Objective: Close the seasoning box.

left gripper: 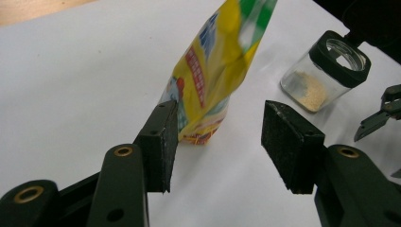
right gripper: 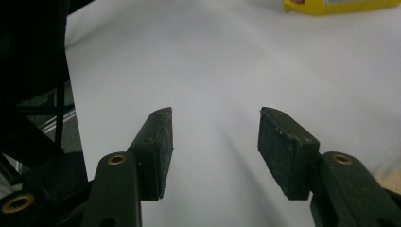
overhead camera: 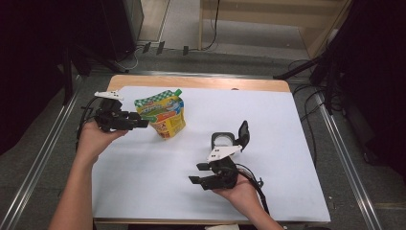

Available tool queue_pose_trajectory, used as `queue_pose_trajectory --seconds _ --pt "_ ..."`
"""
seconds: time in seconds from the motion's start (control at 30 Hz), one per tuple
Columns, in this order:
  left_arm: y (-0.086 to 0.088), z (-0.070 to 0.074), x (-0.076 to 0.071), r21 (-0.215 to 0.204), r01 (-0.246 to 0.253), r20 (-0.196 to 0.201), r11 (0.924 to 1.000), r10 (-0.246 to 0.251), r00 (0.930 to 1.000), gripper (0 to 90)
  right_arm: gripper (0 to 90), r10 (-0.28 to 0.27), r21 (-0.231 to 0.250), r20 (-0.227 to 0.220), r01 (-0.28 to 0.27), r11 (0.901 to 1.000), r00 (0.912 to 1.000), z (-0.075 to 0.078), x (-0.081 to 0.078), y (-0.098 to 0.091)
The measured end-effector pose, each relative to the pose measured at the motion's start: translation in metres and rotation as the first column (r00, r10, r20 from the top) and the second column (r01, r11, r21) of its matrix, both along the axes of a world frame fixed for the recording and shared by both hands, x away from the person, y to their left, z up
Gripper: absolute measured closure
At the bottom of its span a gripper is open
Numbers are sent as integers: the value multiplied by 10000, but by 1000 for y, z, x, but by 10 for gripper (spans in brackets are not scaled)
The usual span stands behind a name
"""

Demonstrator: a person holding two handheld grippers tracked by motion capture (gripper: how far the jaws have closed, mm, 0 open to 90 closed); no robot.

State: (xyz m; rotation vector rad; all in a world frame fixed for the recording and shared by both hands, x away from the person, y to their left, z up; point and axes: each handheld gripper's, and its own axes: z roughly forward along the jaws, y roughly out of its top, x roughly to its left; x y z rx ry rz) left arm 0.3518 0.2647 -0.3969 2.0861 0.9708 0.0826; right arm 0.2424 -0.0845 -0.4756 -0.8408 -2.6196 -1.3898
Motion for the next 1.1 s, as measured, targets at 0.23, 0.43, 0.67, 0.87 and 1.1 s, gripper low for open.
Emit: queue_pose_trajectory --seconds 0.23,0.43,0.67,0.87,1.1 --pt "-10 -3 14 -226 -151 -71 9996 150 9999 526 473 29 32 219 -29 10000 9998 9 15 20" --pt "-23 -6 20 -110 -332 20 9994 333 9994 616 478 -284 109 333 281 9995 9990 5 20 22" --pt "-21 -10 19 -488 -685 -93 9965 682 9976 700 484 -487 74 343 485 9988 9982 -1 21 17" --pt "-25 -9 18 -410 -715 -147 9966 710 9974 805 487 -509 30 262 509 9987 9984 -8 21 17" --pt "-30 3 15 -538 -840 -385 9950 820 9959 887 472 -516 59 475 513 9987 9975 -10 20 17"
